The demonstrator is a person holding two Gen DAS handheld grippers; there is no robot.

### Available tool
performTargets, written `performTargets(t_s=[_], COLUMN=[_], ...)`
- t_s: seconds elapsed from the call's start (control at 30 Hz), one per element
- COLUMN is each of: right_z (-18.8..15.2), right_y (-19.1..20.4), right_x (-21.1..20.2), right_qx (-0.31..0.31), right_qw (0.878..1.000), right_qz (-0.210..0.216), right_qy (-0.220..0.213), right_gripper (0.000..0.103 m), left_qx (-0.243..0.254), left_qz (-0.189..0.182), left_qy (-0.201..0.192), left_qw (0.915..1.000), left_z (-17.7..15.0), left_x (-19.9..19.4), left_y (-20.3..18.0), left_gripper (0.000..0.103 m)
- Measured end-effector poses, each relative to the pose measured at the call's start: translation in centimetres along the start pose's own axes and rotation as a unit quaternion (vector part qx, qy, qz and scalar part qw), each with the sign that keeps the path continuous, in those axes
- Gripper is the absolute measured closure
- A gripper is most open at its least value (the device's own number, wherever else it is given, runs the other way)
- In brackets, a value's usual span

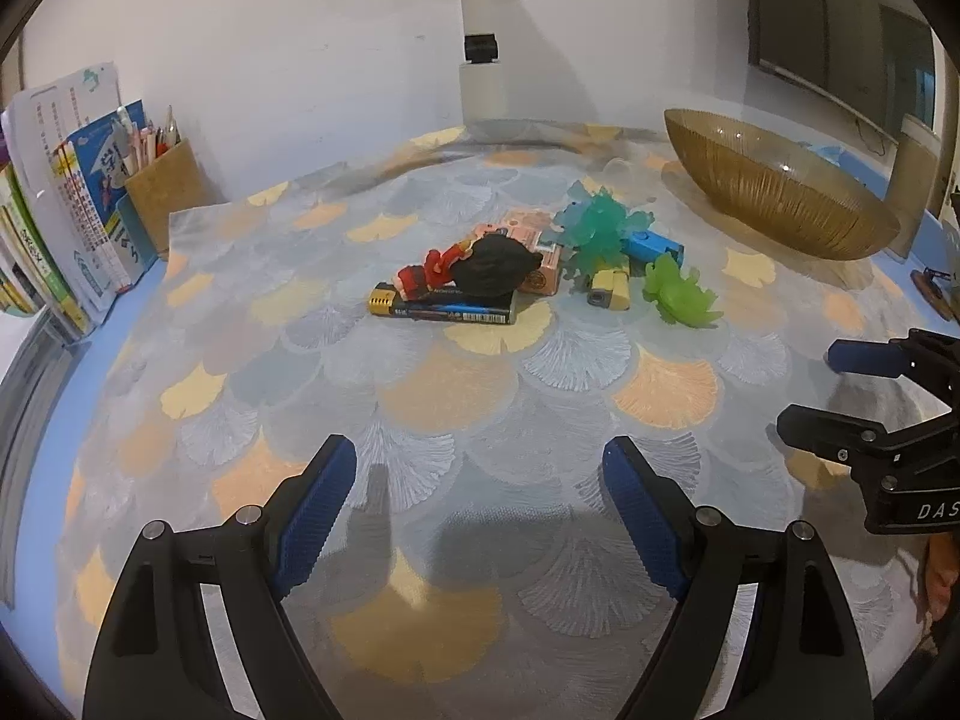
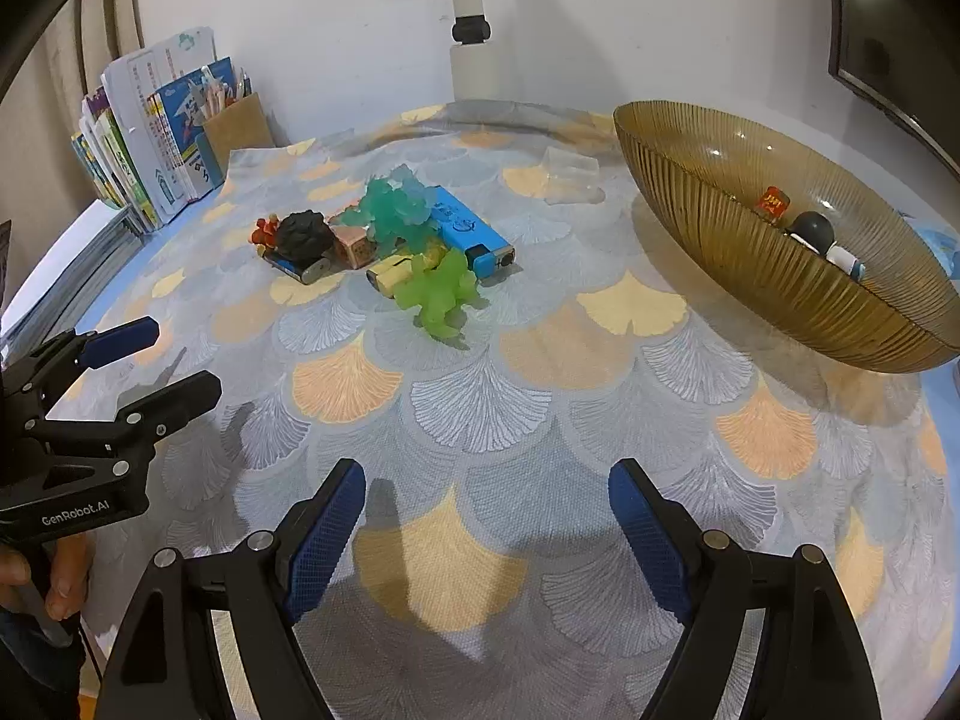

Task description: Organize rigid objects

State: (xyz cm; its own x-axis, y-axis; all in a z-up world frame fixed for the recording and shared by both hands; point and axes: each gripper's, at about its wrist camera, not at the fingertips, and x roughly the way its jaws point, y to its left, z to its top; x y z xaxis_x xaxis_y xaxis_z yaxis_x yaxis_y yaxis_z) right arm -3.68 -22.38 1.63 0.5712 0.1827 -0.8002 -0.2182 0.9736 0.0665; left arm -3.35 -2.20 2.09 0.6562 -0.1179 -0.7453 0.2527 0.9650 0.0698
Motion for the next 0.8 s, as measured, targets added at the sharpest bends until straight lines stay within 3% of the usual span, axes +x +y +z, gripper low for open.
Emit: performTargets(t_s=[0.23,0.57,0.8], right_z=[0.1,0.2,0.3], right_y=[-0.2,-0.3,-0.2], right_x=[0.0,0.1,0.2], right_qx=[0.002,0.004,0.005], right_qw=[1.000,1.000,1.000], right_qz=[0.000,0.002,0.002], right_qy=[0.000,0.002,0.004], right_gripper=[0.020,0.015,0.013], left_qx=[0.016,0.014,0.013], left_qz=[-0.006,0.020,0.021], left_qy=[-0.006,0.031,0.032], left_qw=[0.9998,0.9992,0.9992], left_z=[0.0,0.1,-0.2], left_x=[-0.3,1.1,1.1], left_y=[-0.5,-0.7,-0.6], left_gripper=[0.020,0.020,0.019])
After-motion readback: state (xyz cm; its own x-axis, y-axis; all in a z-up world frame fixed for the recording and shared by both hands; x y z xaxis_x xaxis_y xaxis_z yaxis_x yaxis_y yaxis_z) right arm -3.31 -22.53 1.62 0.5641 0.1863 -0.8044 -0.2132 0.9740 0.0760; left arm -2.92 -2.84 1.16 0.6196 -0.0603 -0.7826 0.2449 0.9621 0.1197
